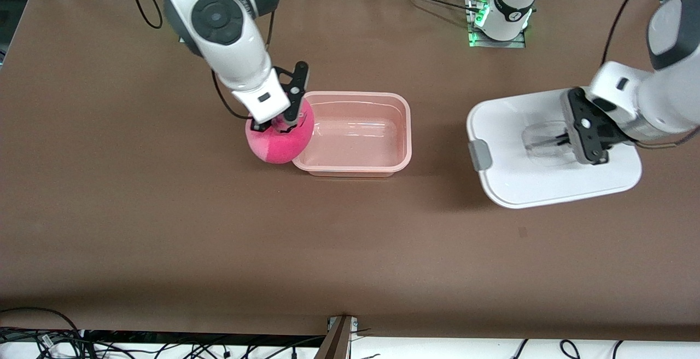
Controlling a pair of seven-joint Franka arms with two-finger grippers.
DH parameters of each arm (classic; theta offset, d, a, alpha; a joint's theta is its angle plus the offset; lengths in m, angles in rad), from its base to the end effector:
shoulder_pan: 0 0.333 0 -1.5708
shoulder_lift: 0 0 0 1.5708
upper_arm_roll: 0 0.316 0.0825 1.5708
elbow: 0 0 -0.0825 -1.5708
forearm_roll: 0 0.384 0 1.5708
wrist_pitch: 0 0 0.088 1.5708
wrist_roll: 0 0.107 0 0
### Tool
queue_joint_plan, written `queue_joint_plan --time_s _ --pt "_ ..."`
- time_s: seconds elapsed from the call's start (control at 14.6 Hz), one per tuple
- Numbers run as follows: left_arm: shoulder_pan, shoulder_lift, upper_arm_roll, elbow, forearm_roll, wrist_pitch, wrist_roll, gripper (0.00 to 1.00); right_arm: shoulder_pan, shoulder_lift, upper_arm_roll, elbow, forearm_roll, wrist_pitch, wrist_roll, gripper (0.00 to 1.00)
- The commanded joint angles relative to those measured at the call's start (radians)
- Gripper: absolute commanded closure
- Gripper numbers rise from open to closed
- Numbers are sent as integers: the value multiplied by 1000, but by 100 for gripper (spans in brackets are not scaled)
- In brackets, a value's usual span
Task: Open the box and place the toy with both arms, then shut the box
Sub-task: 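Lift the lid with the left gripper while the right gripper lowers the toy, then open the right gripper over the box and withdraw it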
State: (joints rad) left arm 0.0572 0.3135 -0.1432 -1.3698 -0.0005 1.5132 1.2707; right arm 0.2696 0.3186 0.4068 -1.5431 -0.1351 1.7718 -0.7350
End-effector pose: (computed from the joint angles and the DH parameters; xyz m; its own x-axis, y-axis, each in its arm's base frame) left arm 0.6335 -0.0416 0.5284 0.2150 -0.9766 -0.0066 -0.9618 -0.2130 0.1719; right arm 0.5275 0.3702 0.4757 0.1409 0.9887 -0.0511 0.9890 -0.1429 -0.0379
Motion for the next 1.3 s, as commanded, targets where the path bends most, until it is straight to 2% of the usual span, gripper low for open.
queue_joint_plan --time_s 0.0,0.21,0.41,0.48,0.55,0.62,0.75,0.96,1.23 --pt "33 44 -15 57 33 -15 56 100 36 23 -2 18 -50 -20 -12 100" --pt "35 65 -15 58 39 -11 59 100 77 68 -2 18 -96 -14 -7 100" --pt "39 67 -15 58 37 -11 59 100 143 121 -2 26 -156 -8 107 100" --pt "38 68 -15 58 36 -11 58 100 167 148 -3 49 -159 -8 184 96" --pt "36 67 -15 58 36 -11 52 100 190 171 -5 64 -164 -8 274 17" --pt "36 68 -15 60 36 -11 50 100 204 191 -5 83 -167 0 348 0" --pt "36 68 -15 58 31 -11 42 100 250 223 -5 150 -167 6 503 0" --pt "29 70 -15 60 33 -10 36 100 261 217 -2 251 -155 -12 679 0" --pt "27 64 -24 63 -5 -11 -14 100 203 195 -28 363 -156 -144 706 0"
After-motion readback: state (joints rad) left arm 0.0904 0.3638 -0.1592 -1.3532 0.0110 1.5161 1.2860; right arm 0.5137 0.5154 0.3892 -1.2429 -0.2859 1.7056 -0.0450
